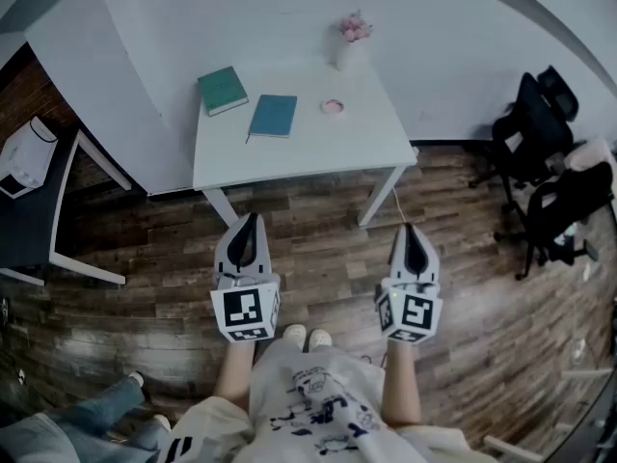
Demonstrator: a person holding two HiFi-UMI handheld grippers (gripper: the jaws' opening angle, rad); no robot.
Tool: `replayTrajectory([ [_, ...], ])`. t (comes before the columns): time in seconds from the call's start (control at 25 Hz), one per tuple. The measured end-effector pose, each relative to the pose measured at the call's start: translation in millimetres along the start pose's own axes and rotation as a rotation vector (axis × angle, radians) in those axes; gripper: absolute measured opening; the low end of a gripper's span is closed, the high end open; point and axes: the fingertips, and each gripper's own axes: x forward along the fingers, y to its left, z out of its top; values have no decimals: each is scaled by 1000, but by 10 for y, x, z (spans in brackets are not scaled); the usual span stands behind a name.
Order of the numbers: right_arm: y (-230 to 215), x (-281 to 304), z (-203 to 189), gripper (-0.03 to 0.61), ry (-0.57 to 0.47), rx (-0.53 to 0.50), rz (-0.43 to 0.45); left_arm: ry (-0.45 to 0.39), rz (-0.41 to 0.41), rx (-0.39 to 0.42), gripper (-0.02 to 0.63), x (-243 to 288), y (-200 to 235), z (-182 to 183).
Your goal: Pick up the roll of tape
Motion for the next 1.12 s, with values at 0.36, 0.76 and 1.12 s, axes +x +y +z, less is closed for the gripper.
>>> replayTrajectory([
  [0.36, -95, 7, -8, 5, 4, 5, 1, 2, -3, 12, 2, 46, -122, 16],
  [0.76, -305, 98, -86, 5, 7, 8, 17, 12, 15, 22, 2, 201, -331, -15],
  [1.12, -523, 181, -228, 5, 20, 23, 37, 31, 12, 7, 3, 311, -599, -96],
])
